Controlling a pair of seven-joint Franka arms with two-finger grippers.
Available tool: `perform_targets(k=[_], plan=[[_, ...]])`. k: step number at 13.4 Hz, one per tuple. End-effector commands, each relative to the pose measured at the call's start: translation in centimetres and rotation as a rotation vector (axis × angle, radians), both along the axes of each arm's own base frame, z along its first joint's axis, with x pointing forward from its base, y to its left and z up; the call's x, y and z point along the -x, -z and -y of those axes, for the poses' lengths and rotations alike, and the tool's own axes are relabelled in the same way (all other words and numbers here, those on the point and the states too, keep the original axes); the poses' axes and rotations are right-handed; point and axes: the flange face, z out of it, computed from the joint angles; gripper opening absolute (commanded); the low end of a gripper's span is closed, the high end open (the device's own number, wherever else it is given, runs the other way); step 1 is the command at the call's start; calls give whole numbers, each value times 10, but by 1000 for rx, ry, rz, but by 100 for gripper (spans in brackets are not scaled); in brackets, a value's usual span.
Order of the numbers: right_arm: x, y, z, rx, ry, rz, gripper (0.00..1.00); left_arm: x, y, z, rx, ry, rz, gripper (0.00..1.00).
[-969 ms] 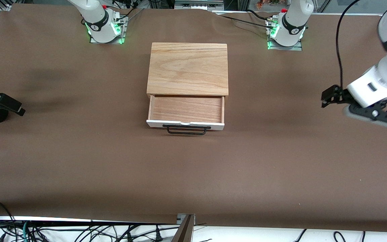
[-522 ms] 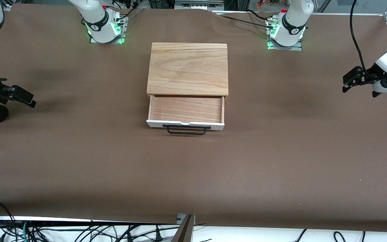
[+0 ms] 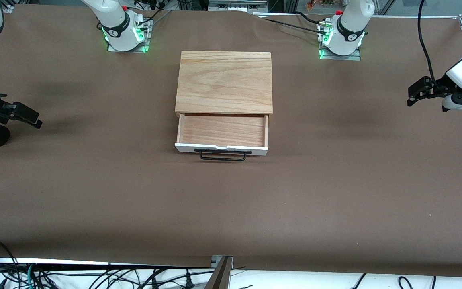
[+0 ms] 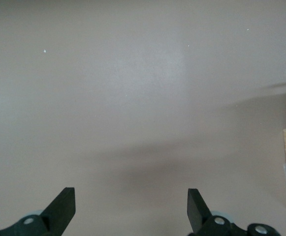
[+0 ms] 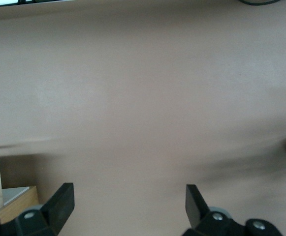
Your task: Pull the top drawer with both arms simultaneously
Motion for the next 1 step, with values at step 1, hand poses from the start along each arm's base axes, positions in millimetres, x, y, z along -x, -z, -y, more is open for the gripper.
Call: perform_targets(k=[1], plan=[[5,-4,2,13,0,-2,100,-16,-8,5,-13,8,-25,100]])
